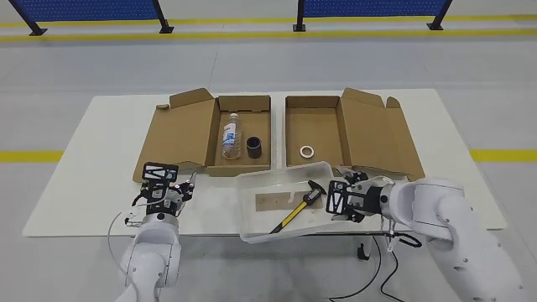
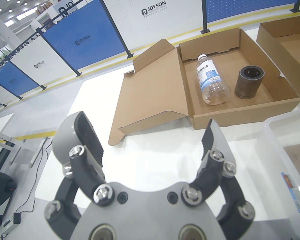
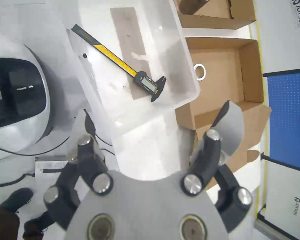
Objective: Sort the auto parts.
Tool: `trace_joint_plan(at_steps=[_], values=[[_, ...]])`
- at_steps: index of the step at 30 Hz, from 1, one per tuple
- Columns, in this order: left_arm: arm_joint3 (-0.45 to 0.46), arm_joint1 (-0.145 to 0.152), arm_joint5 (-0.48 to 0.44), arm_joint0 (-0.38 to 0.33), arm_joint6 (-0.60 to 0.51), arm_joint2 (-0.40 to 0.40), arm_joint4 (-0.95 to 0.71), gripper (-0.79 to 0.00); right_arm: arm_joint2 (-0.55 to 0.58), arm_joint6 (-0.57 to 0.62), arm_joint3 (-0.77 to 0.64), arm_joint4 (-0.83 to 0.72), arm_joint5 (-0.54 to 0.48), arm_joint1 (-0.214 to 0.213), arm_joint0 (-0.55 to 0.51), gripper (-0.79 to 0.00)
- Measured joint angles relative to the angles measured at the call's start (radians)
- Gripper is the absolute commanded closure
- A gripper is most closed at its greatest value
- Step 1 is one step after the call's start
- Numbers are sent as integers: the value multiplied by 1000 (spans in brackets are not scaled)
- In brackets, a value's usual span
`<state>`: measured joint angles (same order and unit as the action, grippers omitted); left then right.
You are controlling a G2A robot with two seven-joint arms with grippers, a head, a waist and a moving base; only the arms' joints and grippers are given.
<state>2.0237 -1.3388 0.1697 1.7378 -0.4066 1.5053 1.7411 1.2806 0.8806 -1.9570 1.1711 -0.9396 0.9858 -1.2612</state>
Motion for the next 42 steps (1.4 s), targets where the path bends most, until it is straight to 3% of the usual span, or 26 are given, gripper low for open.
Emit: trace_joint_plan(at_steps=[23, 26, 32, 38, 42], values=[[0, 0, 0, 0, 0, 0, 0, -785, -15, -18, -1, 4, 5, -3, 45, -785], [0, 0, 0, 0, 0, 0, 0, -785, -67, -7, 41, 6, -7, 1, 111, -785], [0, 0, 0, 0, 0, 0, 0, -785, -251, 84, 141, -30, 84, 8, 266, -785], [0, 0, 0, 0, 0, 0, 0, -785, -482, 205, 232, -146, 205, -2, 447, -785], [0, 0, 0, 0, 0, 0, 0, -785, -632, 231, 283, -251, 231, -12, 568, -785]])
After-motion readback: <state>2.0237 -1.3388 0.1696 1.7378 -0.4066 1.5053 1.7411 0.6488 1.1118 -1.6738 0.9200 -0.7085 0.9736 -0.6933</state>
